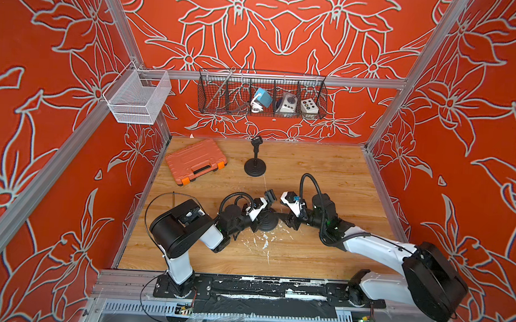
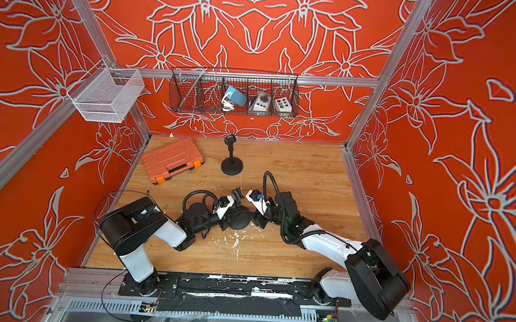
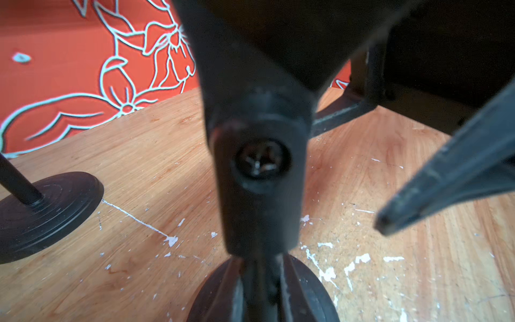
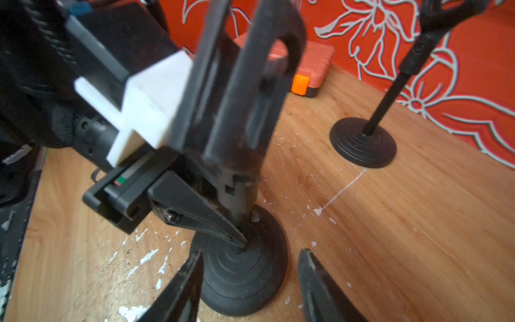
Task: Assemble a microphone stand
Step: Screw the microphone stand pole into the microphone stand base.
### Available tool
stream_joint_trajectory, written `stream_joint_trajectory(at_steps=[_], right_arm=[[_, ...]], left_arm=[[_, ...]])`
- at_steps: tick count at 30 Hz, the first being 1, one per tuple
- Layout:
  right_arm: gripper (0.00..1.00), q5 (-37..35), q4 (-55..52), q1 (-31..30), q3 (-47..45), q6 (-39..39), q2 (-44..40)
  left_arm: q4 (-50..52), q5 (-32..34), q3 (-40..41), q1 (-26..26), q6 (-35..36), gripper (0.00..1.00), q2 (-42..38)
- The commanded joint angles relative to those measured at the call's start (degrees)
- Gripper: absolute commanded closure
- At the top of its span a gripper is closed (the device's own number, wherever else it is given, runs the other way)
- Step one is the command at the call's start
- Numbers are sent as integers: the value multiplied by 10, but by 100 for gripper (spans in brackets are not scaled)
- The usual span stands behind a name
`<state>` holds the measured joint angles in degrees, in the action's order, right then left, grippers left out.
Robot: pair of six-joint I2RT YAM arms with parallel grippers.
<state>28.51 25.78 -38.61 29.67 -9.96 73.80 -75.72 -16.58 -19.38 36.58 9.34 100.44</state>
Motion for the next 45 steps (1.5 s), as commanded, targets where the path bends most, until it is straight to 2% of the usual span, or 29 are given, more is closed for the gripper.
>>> stream_joint_trajectory(at_steps=[1,6,20,27,28,29,31,34,36,38,41,45], right_arm=[[42,75,-26,6,32,-67,21],[42,162,-69,37,86,-109,62],[50,297,-210,59,205,-265,148],[57,335,-224,59,219,-299,169],[58,336,-220,59,218,-299,170],[63,338,-214,59,215,-298,169],[80,337,-198,59,208,-295,167],[78,334,-166,58,194,-276,163],[82,332,-158,58,190,-266,164],[98,325,-154,58,184,-249,168],[100,289,-72,54,142,-185,168],[100,214,135,50,45,-63,165]], left_arm=[[35,-14,18,10,22,100,25],[27,-17,22,10,22,100,28],[-9,-18,30,10,21,100,52],[-9,-16,30,11,21,100,54],[-6,-15,29,10,22,100,52],[-1,-14,29,10,23,100,50],[4,-13,28,10,24,100,49],[6,-14,26,11,23,100,49],[8,-14,25,11,23,100,49],[9,-12,23,11,23,100,50],[9,-9,23,11,23,100,47],[15,-8,25,11,20,99,34]])
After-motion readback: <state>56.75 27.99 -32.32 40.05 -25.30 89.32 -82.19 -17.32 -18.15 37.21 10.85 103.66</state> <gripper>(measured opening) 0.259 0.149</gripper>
